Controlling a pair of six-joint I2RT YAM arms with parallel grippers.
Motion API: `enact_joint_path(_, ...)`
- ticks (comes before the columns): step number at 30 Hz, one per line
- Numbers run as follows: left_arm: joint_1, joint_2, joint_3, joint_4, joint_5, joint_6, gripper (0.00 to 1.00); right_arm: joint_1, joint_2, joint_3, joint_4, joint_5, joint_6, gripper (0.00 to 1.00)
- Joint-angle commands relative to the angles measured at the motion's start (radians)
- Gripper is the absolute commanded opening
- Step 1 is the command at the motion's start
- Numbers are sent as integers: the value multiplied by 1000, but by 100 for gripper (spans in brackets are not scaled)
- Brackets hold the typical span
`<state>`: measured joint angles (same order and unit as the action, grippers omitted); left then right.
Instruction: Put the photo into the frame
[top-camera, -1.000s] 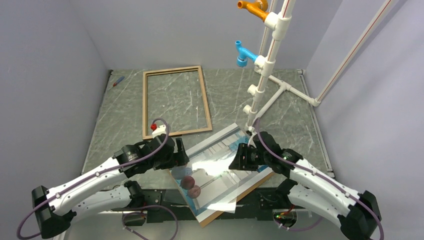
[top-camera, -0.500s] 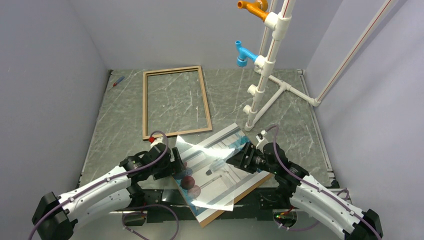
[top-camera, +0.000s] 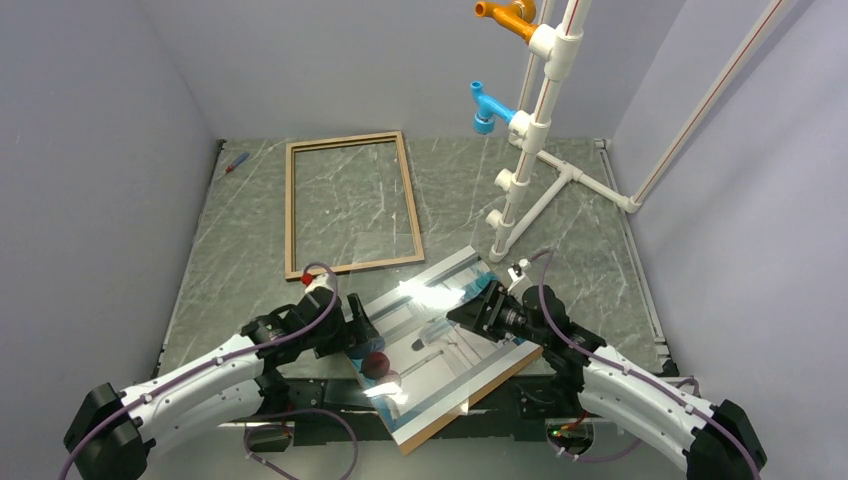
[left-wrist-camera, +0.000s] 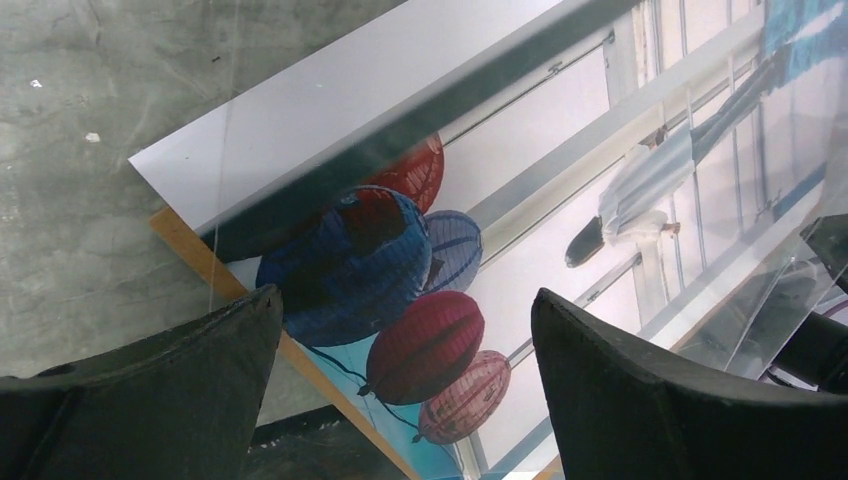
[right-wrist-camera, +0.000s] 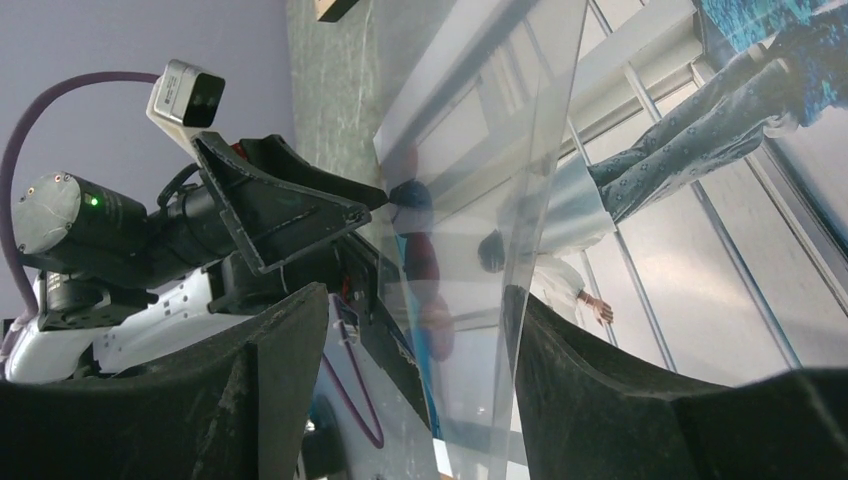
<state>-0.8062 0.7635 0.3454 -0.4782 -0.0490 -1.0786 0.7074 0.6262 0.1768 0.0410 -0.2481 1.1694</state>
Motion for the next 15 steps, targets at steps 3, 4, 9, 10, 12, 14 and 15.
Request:
enact_joint_path(3, 3, 11, -37, 56, 32, -20, 97, 0, 64, -19, 204, -68, 9, 67)
enact_joint_path(4, 3, 11, -41, 61, 35, -21, 97, 1, 73, -18, 212, -74, 7, 67)
enact_joint_path(9, 3, 9, -44, 64, 37, -21, 97, 1, 107, -25, 256, -93, 11, 68)
enact_joint_path(10, 3, 8, -42, 62, 37, -21, 97, 1, 115, -27, 266, -98, 10, 68)
enact_joint_path(12, 3, 5, -40, 58, 34, -18, 96, 1, 123, -25, 266, -100, 6, 69)
enact_joint_path(14, 2, 1, -38, 55, 32, -18, 96, 1, 115, -11, 207, -74, -12, 70)
enact_joint_path(15, 3, 0, -38, 55, 31, -18, 96, 1, 103, 2, 148, -48, -20, 71)
